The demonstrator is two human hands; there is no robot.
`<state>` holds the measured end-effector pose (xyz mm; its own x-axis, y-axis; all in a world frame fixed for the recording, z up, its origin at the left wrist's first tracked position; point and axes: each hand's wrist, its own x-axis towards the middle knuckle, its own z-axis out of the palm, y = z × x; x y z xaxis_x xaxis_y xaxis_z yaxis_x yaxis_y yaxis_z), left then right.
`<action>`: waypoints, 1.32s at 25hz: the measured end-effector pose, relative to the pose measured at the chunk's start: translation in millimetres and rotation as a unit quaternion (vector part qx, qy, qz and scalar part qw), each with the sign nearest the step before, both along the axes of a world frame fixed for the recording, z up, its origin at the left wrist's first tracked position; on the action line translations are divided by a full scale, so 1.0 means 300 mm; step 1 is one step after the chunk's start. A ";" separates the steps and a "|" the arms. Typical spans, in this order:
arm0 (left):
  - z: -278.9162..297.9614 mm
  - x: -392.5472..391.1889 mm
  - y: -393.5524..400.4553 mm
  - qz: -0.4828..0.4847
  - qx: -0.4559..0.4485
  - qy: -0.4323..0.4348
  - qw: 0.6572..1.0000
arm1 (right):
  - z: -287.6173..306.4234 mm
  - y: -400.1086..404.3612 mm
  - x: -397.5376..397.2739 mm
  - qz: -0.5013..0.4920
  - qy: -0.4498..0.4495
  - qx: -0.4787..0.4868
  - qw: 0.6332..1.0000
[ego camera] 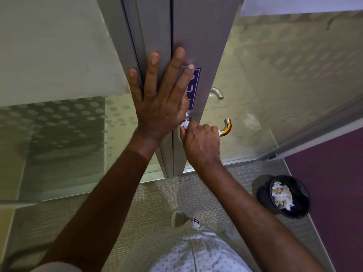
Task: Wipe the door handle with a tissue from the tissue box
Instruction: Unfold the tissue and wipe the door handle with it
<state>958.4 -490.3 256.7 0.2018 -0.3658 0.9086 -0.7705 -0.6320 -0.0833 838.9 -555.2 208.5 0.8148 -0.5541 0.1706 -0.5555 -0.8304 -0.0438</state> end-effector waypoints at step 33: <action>-0.025 0.005 -0.006 0.022 -0.026 0.011 0.999 | -0.091 -0.014 -0.103 0.060 -0.090 -0.015 0.994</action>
<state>959.8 -492.2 249.1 0.2375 -0.3088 0.9210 -0.7429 -0.6686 -0.0327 807.9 -559.5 181.3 0.8292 -0.4471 0.3353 -0.4376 -0.8926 -0.1082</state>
